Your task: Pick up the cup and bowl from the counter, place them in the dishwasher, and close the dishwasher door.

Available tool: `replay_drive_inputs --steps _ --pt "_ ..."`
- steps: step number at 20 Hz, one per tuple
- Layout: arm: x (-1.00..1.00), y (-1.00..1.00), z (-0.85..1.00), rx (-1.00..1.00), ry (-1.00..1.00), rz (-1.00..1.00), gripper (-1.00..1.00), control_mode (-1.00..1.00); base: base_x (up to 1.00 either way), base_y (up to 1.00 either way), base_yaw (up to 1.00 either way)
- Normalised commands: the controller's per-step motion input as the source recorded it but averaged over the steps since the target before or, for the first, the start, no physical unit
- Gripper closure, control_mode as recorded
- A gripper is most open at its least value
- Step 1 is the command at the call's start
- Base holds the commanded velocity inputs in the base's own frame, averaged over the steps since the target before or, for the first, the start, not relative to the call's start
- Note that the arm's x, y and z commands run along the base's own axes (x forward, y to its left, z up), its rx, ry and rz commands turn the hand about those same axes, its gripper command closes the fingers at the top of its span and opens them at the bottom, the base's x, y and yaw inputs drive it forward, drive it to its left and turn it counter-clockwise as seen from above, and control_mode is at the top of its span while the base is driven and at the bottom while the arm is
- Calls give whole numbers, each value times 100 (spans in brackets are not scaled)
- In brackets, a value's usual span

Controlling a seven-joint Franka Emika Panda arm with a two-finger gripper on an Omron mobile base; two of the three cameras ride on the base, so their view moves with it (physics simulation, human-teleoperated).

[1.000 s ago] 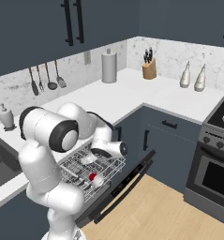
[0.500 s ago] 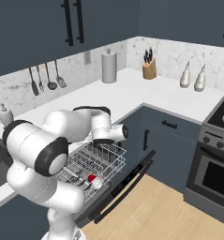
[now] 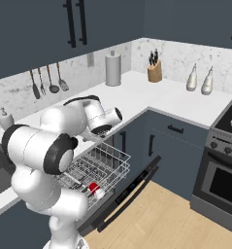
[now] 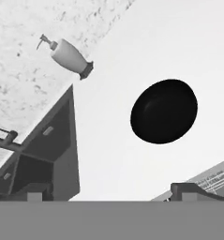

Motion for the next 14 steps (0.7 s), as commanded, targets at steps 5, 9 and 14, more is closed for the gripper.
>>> replay_drive_inputs --steps 5,9,14 --pt "0 49 -6 -23 33 -9 -100 -100 0 0 0" --pt "0 39 0 -35 14 -17 -100 -100 0 0 0" --pt "0 0 0 -33 9 -18 -100 -100 0 0 0"
